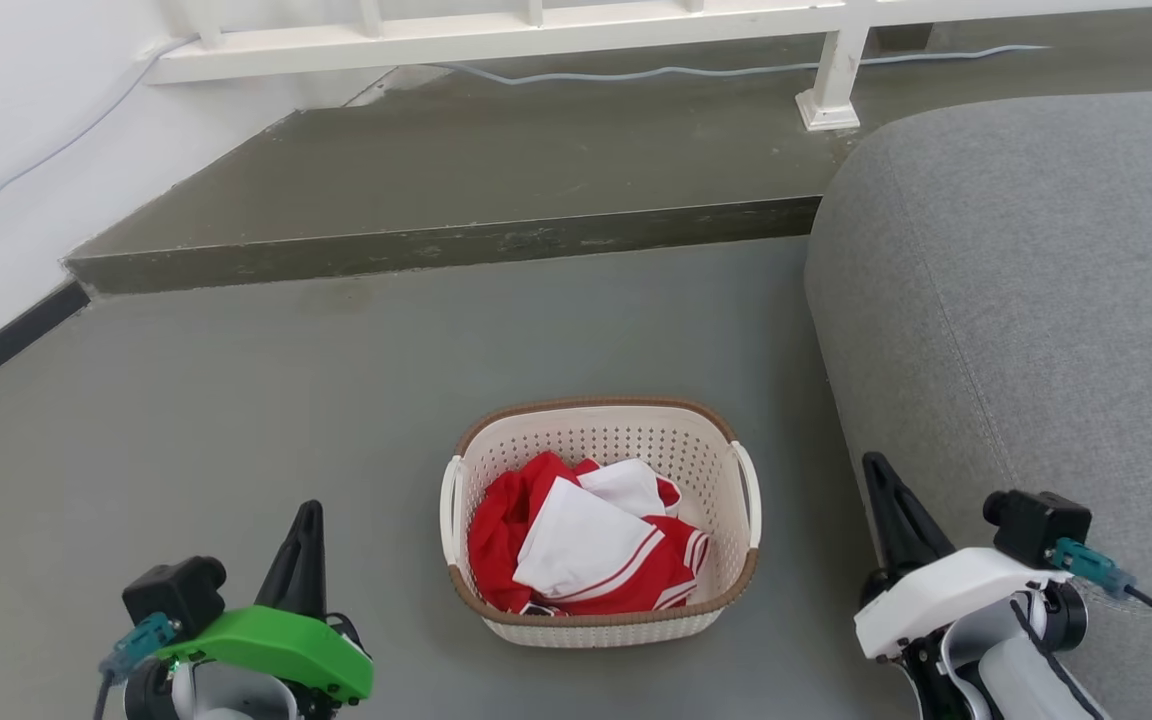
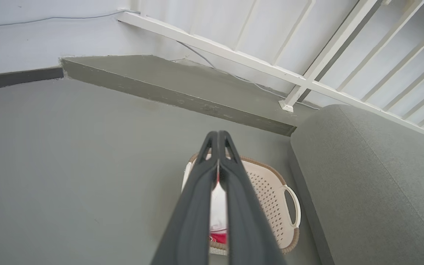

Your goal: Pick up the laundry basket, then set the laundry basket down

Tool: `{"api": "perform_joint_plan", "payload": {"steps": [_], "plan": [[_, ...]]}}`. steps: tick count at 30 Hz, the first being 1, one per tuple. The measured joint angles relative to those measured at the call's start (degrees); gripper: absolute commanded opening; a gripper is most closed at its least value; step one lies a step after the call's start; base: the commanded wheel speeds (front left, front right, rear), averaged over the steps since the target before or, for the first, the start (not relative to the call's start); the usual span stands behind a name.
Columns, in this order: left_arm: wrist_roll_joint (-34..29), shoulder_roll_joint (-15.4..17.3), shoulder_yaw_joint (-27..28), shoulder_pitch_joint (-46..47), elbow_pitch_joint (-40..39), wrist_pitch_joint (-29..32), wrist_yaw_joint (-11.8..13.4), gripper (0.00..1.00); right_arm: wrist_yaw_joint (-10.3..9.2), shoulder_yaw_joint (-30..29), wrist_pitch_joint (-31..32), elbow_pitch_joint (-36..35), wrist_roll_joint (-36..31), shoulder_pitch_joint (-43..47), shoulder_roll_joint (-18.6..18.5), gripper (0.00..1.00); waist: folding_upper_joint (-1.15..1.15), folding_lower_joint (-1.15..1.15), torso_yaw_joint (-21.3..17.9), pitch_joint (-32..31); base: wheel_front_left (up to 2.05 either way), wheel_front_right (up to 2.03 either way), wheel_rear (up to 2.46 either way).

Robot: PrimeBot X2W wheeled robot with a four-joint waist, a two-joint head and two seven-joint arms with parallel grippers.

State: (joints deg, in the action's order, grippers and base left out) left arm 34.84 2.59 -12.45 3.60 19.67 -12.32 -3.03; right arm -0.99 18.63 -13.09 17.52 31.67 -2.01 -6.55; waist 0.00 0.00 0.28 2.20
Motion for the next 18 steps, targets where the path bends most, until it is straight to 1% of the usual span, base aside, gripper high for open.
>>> {"api": "perform_joint_plan", "payload": {"steps": [2,6,8,10,16,18], "plan": [[1.09,-0.01,0.31,0.00,-0.02,0.54,-0.05,0.00,0.42,-0.46,0.43,-0.14,1.56,0.00,0.14,0.00,0.00,0.00,0.00,-0.04,0.00,0.00,0.00],[3.49,-0.02,1.08,0.00,-0.08,1.27,-0.09,0.00,0.48,-1.44,1.12,-0.31,4.10,0.00,0.30,0.00,0.00,0.00,-0.01,-0.12,0.00,0.00,0.00],[4.35,-0.02,1.35,0.00,-0.10,1.69,-0.49,0.00,0.53,-1.96,1.53,-0.41,5.00,0.00,0.37,0.00,0.00,0.00,-0.01,-0.16,0.00,0.00,0.00],[5.28,-0.03,1.64,0.00,-0.14,2.08,-0.51,0.00,0.99,-2.48,1.65,-0.45,6.43,0.00,0.47,0.00,0.00,0.00,-0.01,-0.20,0.00,0.00,0.00],[8.04,-0.05,2.65,0.00,-0.27,2.85,-0.56,0.00,1.09,-3.61,2.64,-0.52,9.39,0.00,0.78,0.00,0.00,0.00,-0.02,-0.30,0.00,0.00,0.00],[9.15,-0.05,2.99,0.00,-0.36,3.46,-0.58,0.00,1.45,-4.11,3.13,-0.55,10.69,0.00,0.80,0.00,0.00,0.00,-0.02,-0.34,0.00,0.00,0.00]]}}
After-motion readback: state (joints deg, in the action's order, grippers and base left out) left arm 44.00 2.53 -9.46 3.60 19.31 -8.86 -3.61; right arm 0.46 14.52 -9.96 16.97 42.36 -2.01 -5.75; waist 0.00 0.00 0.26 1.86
